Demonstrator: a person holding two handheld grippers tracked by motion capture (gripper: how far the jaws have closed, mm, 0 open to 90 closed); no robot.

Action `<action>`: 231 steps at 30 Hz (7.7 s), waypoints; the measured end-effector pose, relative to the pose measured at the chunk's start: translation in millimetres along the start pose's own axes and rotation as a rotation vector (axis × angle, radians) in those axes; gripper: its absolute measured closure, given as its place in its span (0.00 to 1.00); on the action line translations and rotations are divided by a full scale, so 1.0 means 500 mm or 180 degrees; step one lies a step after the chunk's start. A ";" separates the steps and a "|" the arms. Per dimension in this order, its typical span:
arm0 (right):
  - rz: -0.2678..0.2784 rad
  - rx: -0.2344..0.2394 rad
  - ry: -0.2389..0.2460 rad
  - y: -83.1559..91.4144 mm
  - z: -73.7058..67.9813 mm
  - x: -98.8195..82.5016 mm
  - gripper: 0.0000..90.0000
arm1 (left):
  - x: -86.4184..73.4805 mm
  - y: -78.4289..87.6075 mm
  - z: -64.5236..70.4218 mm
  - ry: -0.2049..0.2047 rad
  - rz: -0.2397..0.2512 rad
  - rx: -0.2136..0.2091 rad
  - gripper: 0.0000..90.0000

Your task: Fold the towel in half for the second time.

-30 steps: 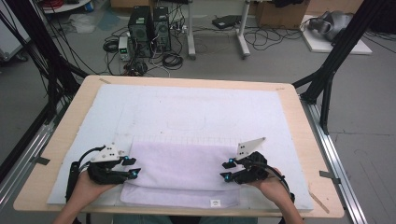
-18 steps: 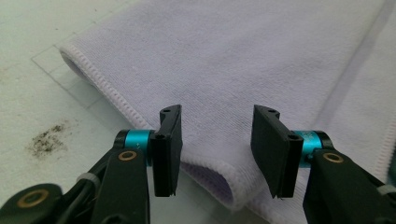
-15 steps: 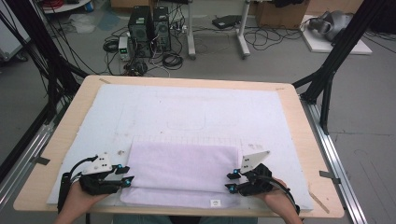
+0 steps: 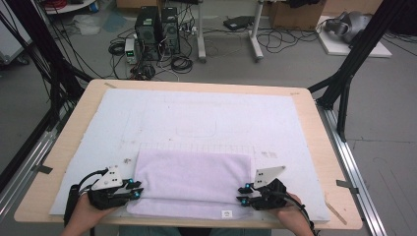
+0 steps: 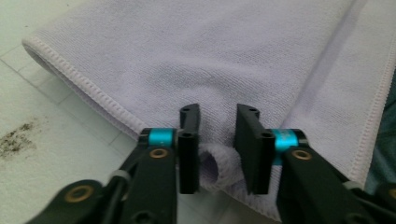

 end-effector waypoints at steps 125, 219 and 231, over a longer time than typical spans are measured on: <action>0.0198 -0.0790 -0.0662 0.019 0.260 0.217 0.71 | 0.111 -0.098 -0.287 0.0773 -0.0226 0.0901 0.75; 0.1005 -0.0911 -0.0739 0.136 0.075 0.018 0.15 | 0.043 0.062 -0.074 0.0637 0.0305 0.0858 0.21; 0.0996 -0.0889 -0.0690 0.131 0.060 0.015 0.15 | 0.030 0.065 -0.061 0.0641 0.0287 0.0862 0.21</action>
Point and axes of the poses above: each handheld gripper's, and its own axes: y roughly backward along the jaws, x roughly out of its top, z roughly to its right, the point moved 3 cm from there along -y, roughly forward along the jaws, and after that the axes turned 15 degrees about -y, right-handed, at the moved point
